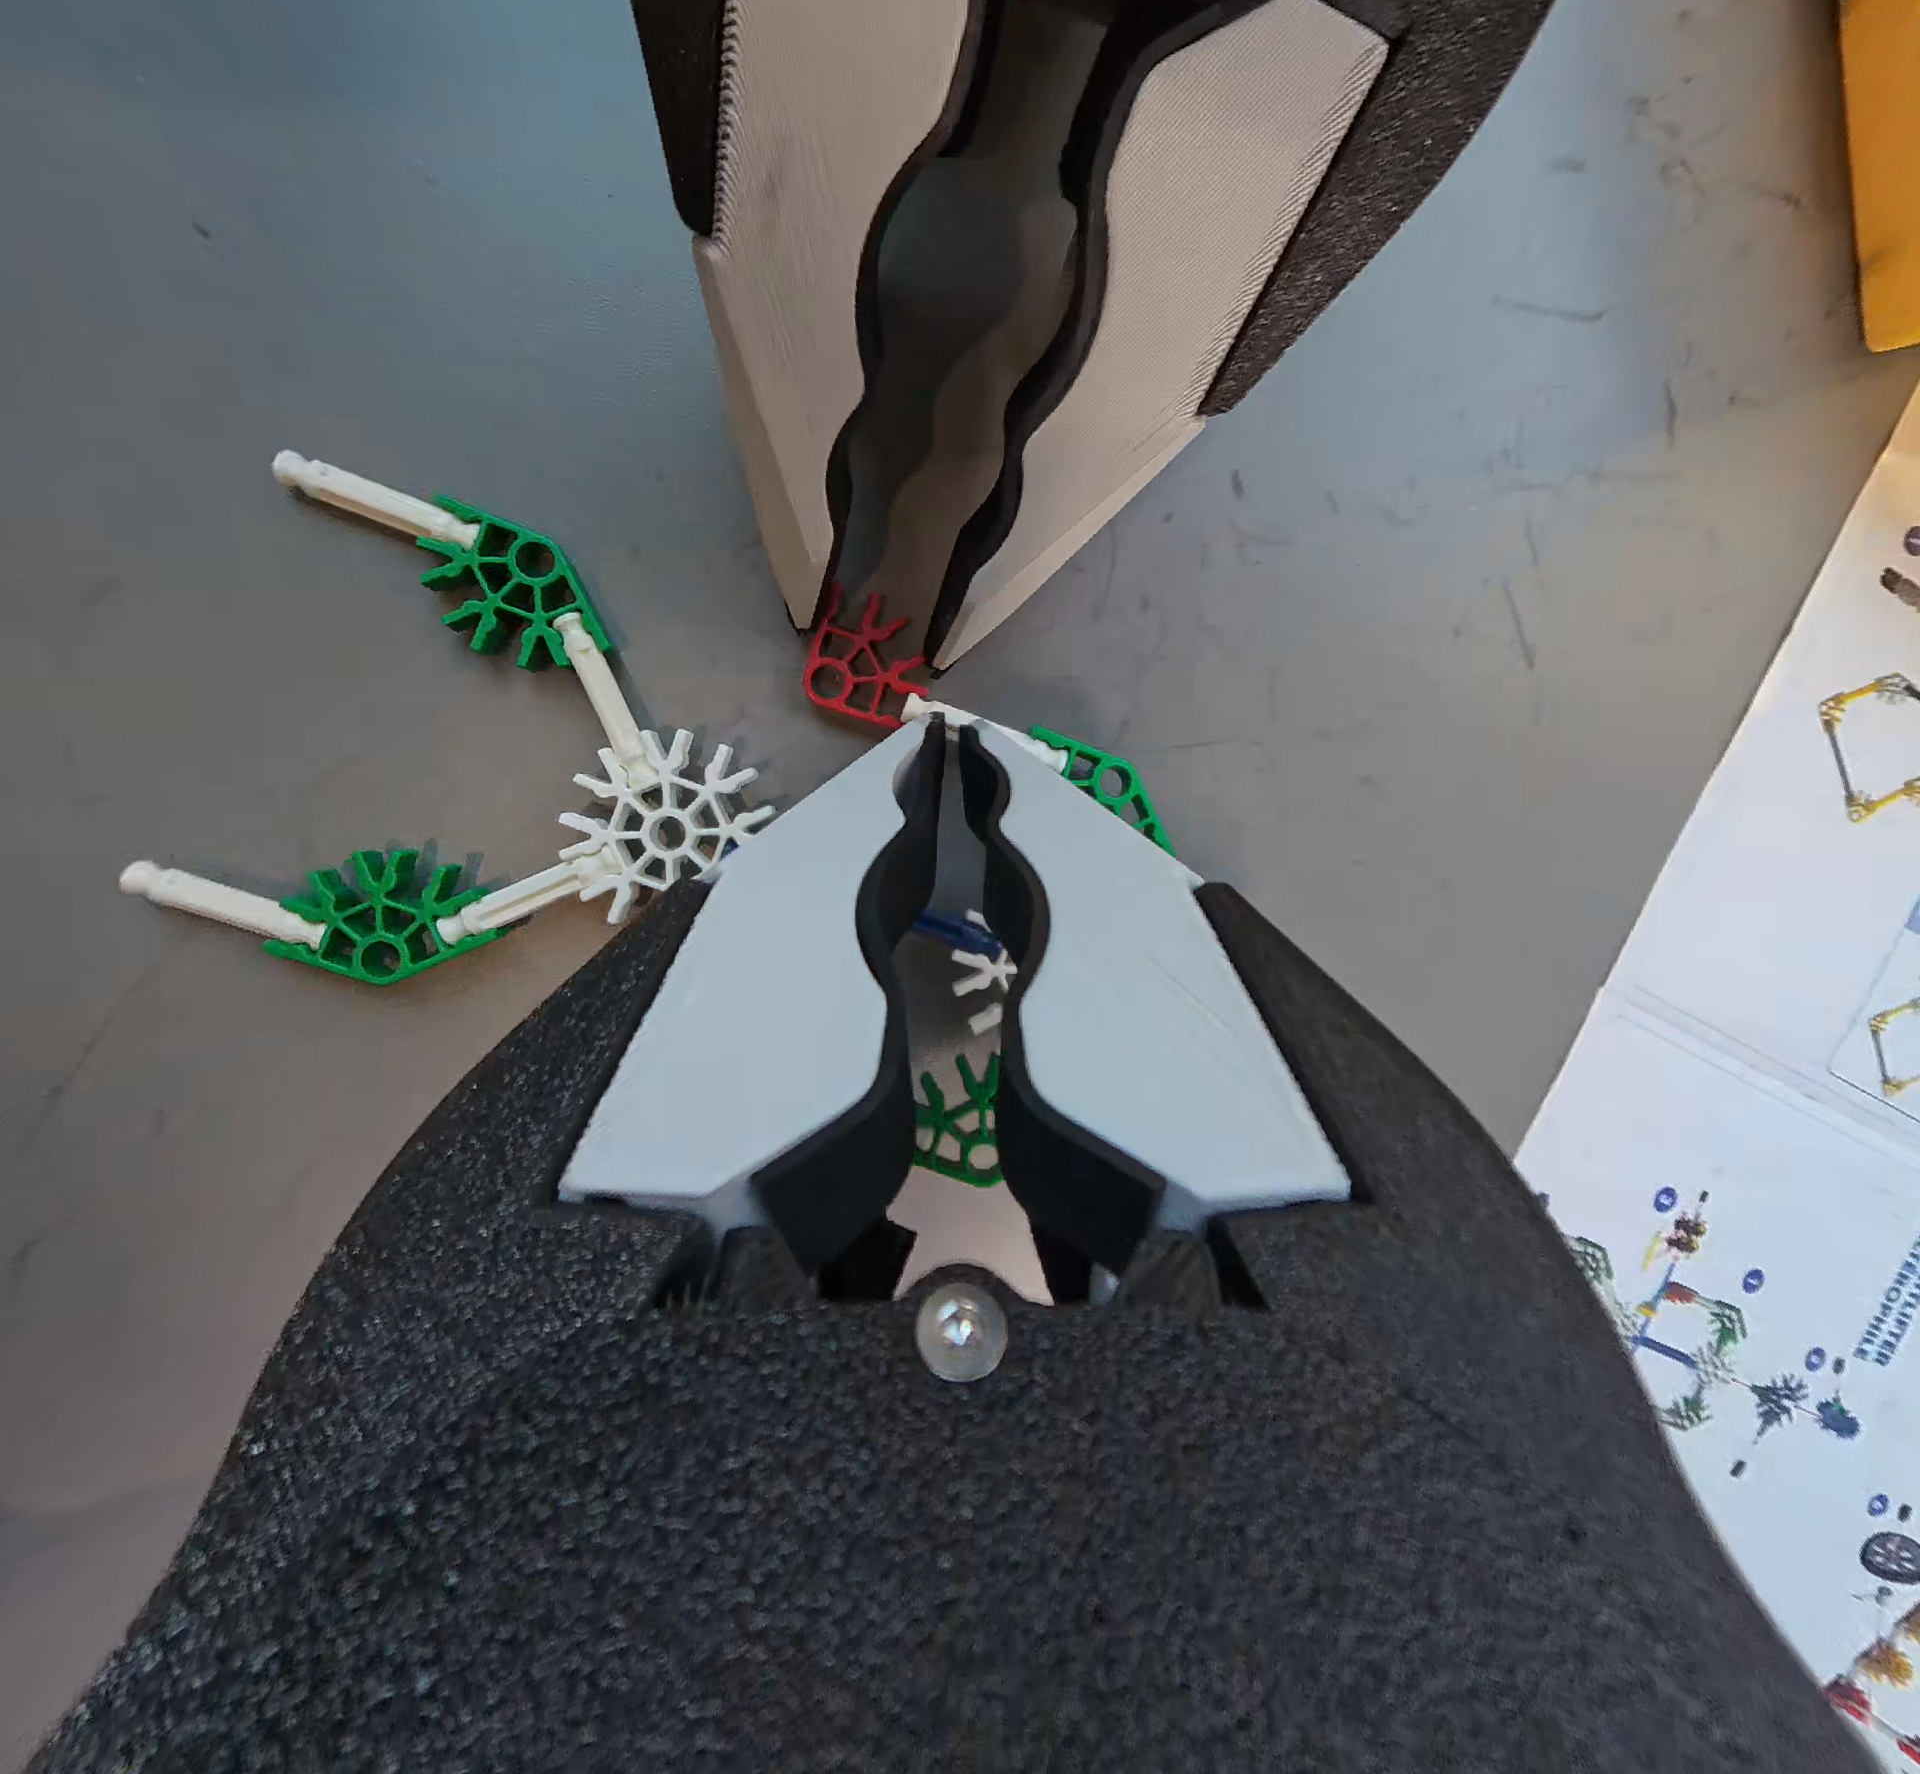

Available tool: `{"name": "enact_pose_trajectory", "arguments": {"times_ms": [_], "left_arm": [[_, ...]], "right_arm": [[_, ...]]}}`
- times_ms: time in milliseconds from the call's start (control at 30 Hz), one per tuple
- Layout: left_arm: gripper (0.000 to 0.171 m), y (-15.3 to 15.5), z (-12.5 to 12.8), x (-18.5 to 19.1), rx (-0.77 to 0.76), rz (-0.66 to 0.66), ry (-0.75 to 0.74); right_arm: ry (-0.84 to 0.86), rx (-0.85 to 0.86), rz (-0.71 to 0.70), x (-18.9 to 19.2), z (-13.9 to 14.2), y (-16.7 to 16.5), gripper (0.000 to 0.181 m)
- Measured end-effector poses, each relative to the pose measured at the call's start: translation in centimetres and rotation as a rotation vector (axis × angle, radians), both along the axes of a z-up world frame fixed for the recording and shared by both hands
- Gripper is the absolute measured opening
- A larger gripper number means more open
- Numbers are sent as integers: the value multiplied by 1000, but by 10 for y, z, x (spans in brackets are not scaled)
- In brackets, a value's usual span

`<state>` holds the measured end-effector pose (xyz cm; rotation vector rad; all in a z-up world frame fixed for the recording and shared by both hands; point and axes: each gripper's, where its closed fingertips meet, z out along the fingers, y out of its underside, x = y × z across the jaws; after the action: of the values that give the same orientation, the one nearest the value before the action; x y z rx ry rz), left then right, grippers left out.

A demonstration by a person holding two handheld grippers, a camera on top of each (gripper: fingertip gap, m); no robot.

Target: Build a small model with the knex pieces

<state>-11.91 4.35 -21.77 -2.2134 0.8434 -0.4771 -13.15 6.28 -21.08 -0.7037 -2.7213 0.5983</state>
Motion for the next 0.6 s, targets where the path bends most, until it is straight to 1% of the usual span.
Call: {"name": "enact_pose_trajectory", "arguments": {"times_ms": [167, 367, 500, 600], "left_arm": [[19, 4, 0, -4, 10, -5, 15], [19, 6, 0, -6, 11, -8, 19], [19, 7, 0, -8, 14, -7, 26], [19, 7, 0, -9, 11, -8, 18]], "right_arm": [[-10, -8, -4, 1, 2, 1, 0], [5, -32, -21, -7, 8, 2, 0], [22, -2, -32, -14, 7, 8, 1], [26, 0, -26, -17, 8, 10, 6]]}}
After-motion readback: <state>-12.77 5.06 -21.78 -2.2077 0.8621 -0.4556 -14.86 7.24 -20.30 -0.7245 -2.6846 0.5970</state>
